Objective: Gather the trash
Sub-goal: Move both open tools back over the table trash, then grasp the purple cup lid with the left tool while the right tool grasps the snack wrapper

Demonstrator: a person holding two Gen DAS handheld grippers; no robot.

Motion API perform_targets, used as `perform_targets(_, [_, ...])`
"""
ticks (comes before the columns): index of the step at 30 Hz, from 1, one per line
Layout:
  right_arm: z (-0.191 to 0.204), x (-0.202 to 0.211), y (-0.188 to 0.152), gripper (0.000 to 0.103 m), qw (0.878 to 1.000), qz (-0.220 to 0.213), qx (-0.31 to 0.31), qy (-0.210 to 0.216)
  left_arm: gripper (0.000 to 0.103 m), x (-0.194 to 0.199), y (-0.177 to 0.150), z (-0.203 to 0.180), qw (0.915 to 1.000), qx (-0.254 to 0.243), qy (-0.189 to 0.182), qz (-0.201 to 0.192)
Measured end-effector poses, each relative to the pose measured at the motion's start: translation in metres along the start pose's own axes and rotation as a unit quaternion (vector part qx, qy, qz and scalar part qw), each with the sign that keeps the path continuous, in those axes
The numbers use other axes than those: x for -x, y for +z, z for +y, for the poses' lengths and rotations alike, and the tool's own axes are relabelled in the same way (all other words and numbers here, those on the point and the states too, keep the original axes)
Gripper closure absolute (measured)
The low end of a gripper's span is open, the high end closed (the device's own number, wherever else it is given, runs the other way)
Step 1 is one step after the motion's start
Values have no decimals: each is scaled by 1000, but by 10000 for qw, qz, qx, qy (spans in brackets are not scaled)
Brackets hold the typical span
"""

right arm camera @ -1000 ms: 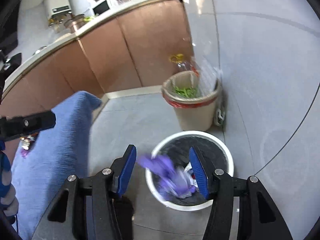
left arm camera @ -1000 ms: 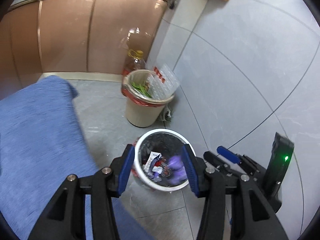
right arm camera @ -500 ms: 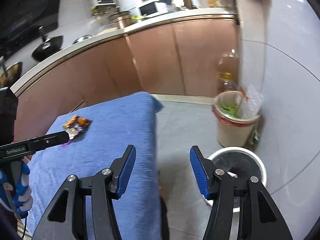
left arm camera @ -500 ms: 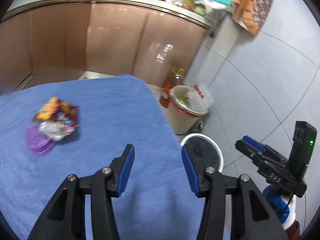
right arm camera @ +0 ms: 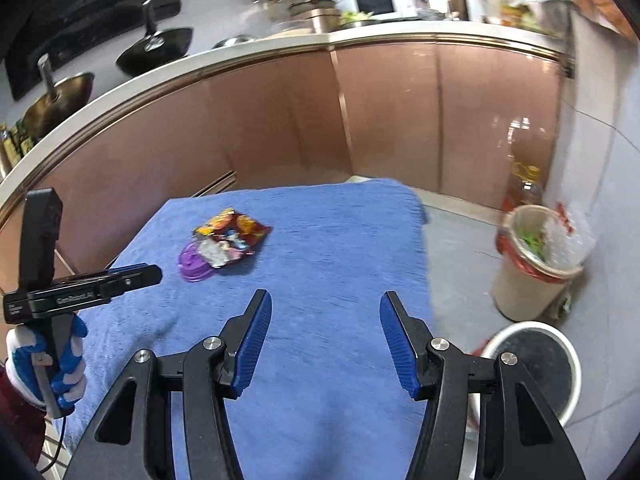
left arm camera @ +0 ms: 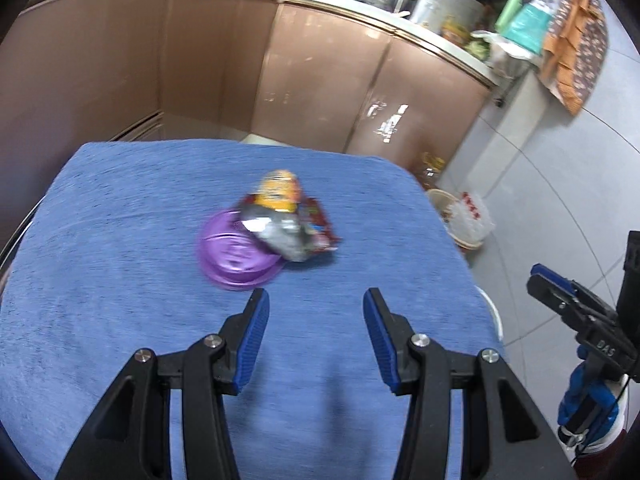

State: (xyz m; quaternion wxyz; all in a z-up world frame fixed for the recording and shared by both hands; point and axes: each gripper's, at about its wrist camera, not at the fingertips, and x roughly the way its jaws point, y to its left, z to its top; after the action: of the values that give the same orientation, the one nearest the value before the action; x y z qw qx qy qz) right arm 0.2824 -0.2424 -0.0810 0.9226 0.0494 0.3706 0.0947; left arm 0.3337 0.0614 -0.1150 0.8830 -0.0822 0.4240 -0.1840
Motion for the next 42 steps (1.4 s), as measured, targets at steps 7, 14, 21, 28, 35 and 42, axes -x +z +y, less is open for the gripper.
perform_targets(7, [61, -61, 19, 43, 9978, 255, 496, 353, 56, -21, 8, 55, 9993, 251, 265, 101])
perform_targets(14, [103, -122, 33, 43, 9934, 476, 893, 536, 56, -48, 20, 80, 9994, 232, 60, 256])
perform_targets(21, [116, -172, 44, 43, 9900, 649, 1126, 543, 56, -65, 26, 77, 9988, -248, -115, 407])
perform_targets(28, [106, -204, 44, 63, 9896, 820, 1060, 518, 52, -72, 28, 62, 9970, -598, -235, 438])
perform_targets(35, [87, -206, 42, 98, 9909, 803, 884, 620, 37, -80, 39, 41, 9954, -892, -141, 332])
perform_targets(42, [71, -194, 41, 101, 9913, 723, 818, 733, 37, -95, 46, 22, 9919, -1205, 81, 393])
